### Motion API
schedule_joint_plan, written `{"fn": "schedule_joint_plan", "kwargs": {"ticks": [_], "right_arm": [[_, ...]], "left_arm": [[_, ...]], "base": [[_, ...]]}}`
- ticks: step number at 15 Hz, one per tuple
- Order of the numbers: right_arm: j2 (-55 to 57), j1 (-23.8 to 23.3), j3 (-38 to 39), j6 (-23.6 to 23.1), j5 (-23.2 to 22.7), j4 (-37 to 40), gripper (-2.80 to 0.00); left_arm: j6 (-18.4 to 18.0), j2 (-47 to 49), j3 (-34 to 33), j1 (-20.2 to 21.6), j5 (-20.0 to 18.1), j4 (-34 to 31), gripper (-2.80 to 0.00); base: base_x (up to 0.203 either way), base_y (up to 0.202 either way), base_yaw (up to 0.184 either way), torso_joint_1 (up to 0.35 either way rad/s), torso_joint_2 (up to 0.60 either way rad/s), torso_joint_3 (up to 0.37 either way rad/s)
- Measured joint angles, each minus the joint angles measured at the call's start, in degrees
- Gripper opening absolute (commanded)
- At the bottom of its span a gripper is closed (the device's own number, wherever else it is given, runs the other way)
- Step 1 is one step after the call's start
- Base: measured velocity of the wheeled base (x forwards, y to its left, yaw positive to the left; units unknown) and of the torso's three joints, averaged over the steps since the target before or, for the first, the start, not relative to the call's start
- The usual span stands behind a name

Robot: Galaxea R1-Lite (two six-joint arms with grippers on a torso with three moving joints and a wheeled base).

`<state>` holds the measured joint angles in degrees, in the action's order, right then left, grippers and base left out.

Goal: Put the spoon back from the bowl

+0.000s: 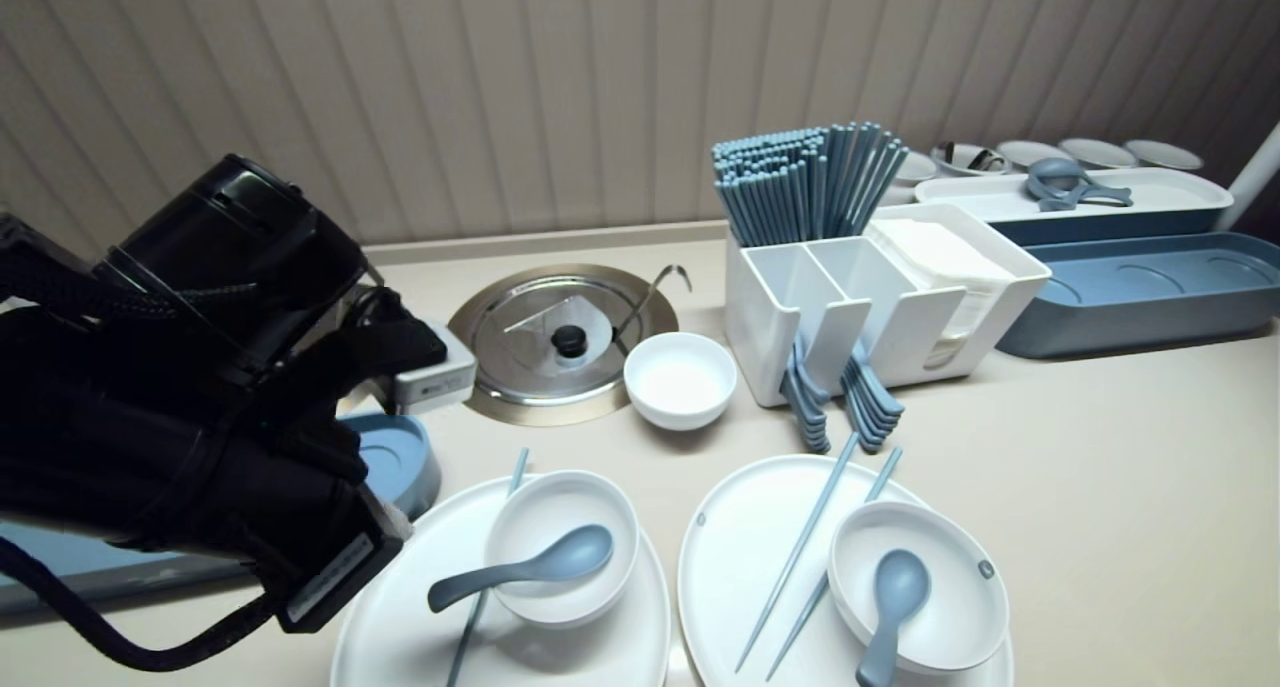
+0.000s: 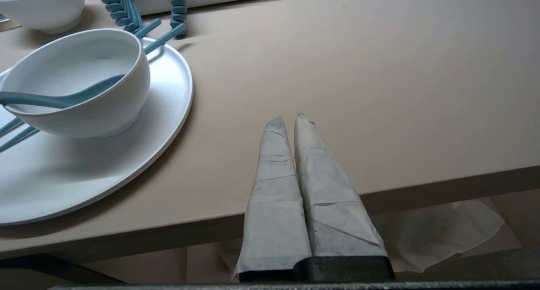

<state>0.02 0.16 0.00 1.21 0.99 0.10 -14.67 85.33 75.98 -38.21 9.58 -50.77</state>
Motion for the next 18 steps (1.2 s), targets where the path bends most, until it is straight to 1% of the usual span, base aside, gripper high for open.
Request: {"fn": "schedule_joint_plan", "kwargs": {"ticks": [2,6,7,9,10,14,16,18], "right_arm": [[0.00,0.00,0.00,0.00,0.00,0.00,-2.80],[0.00,0.00,0.00,0.02,0.00,0.00,-2.80],[0.00,0.00,0.00,0.00,0.00,0.00,-2.80],[0.00,0.00,0.00,0.02,0.00,0.00,-2.80],[0.00,0.00,0.00,0.00,0.04,0.00,-2.80],[0.00,0.00,0.00,0.00,0.00,0.00,-2.80],[0.00,0.00,0.00,0.02,-0.03,0.00,-2.80],[0.00,0.00,0.00,0.00,-0.02,0.00,-2.80]], "left_arm": [[-1.00,0.28,-0.60,-0.21,0.12,0.01,-2.80],[-2.13,0.88,-0.63,-0.32,-0.05,-2.22,-2.80],[-3.05,0.94,-0.74,-0.38,-0.16,-2.86,-2.80],[-3.98,1.10,-1.04,-0.49,-1.43,-3.06,-2.80],[-4.07,1.07,-1.18,-0.51,-2.31,-3.06,0.00],[-3.88,1.05,-0.92,-0.51,-3.14,-2.89,0.00],[-4.05,1.07,-1.07,-0.49,-4.35,-2.91,0.00],[-4.27,1.38,-1.71,-0.49,-4.52,-2.84,0.00]], "base": [[0.000,0.000,0.000,0.000,0.00,0.000],[0.000,0.000,0.000,0.000,0.00,0.000],[0.000,0.000,0.000,0.000,0.00,0.000],[0.000,0.000,0.000,0.000,0.00,0.000],[0.000,0.000,0.000,0.000,0.00,0.000],[0.000,0.000,0.000,0.000,0.00,0.000],[0.000,0.000,0.000,0.000,0.00,0.000],[0.000,0.000,0.000,0.000,0.00,0.000]]}}
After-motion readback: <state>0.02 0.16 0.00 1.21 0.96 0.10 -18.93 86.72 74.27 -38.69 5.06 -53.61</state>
